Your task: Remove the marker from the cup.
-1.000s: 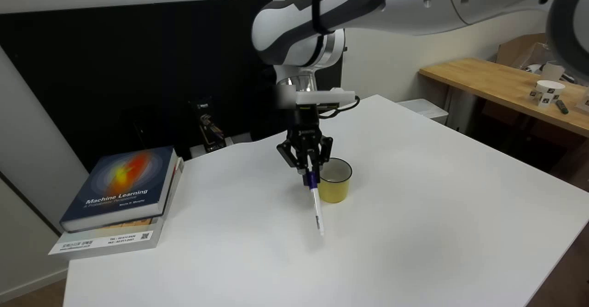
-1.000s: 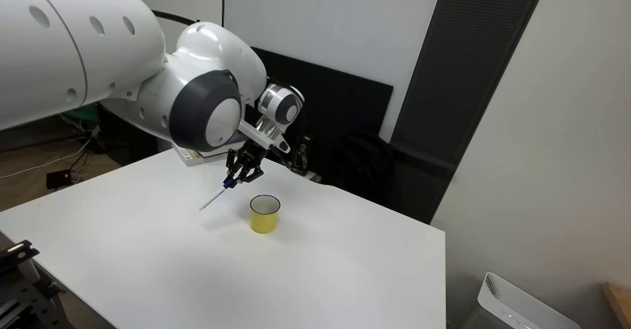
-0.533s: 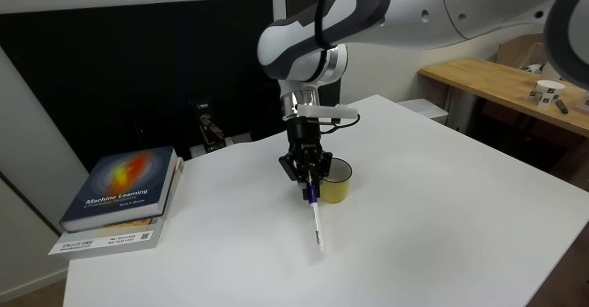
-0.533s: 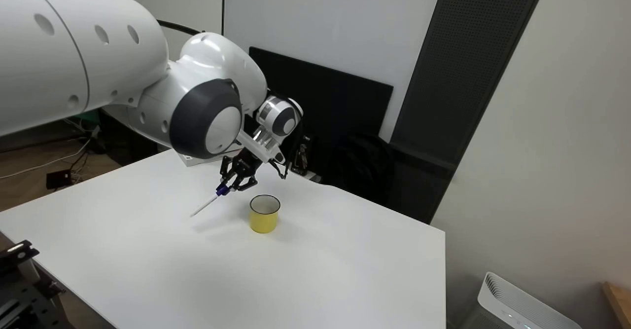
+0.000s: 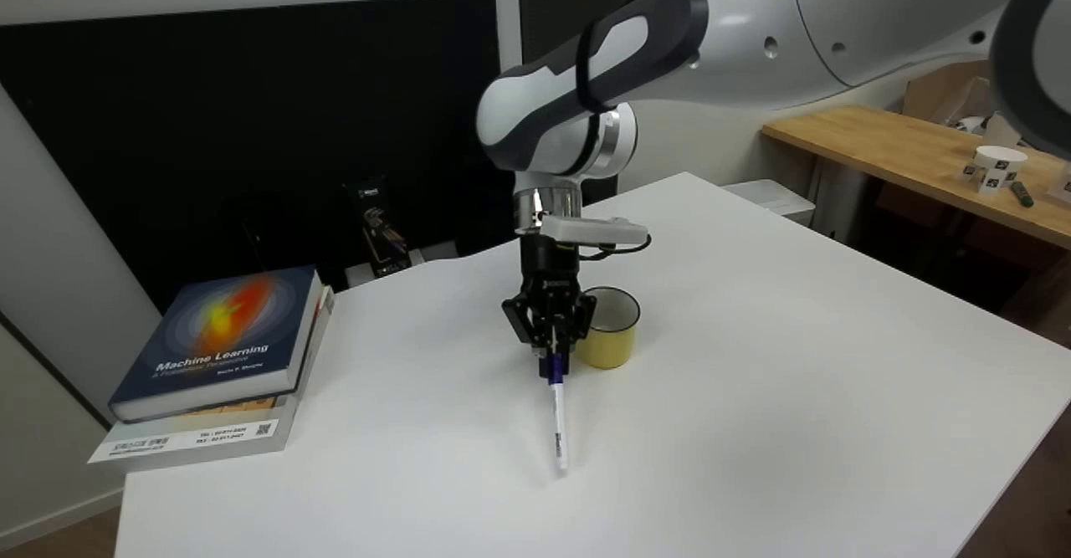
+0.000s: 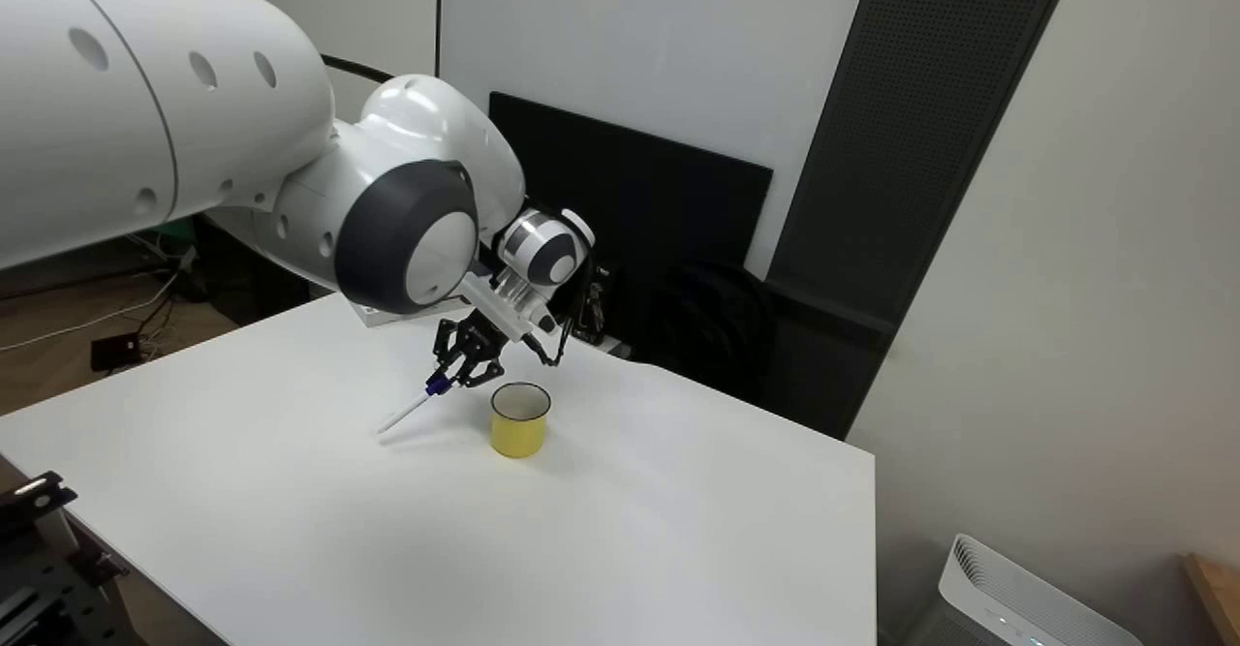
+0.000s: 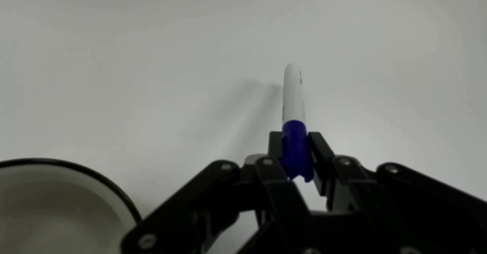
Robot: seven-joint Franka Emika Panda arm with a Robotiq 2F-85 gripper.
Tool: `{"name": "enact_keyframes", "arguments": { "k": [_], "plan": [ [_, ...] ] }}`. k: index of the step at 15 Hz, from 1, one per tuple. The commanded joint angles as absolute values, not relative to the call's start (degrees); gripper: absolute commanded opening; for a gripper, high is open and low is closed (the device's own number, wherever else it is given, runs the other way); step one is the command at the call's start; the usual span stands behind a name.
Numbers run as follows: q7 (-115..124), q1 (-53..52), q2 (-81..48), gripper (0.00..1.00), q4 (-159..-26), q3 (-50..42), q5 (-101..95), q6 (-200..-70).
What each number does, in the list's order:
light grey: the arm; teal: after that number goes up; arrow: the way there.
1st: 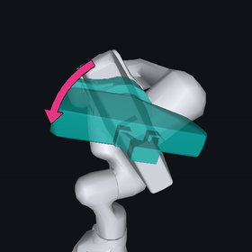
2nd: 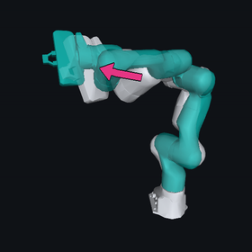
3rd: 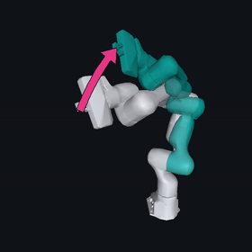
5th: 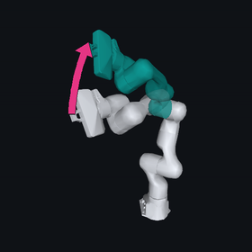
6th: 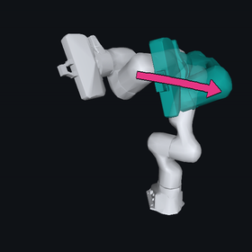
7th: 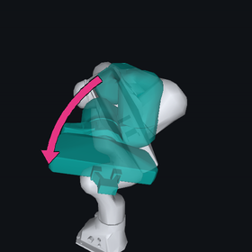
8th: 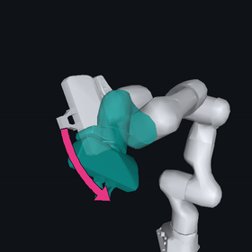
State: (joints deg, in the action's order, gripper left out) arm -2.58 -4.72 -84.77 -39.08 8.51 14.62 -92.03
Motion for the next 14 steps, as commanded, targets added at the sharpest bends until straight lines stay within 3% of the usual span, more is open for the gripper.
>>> {"name": "enact_keyframes", "arguments": {
  "k": [1,3,4,11,14],
  "plan": [
    [-2.3,-5.2,-84.8,0.05,-40.0,8.5,14.4,-95.8],
    [-2.1,-5.5,-84.8,0.05,-40.6,8.5,14.3,-97.2],
    [-2.0,-5.6,-84.8,0.42,-40.8,8.4,14.2,-97.7],
    [-0.5,-5.8,-84.8,0.88,-41.0,8.0,13.7,-97.9],
    [0.0,-5.9,-84.8,1.00,-39.7,7.7,13.3,-97.9]
  ]
}}
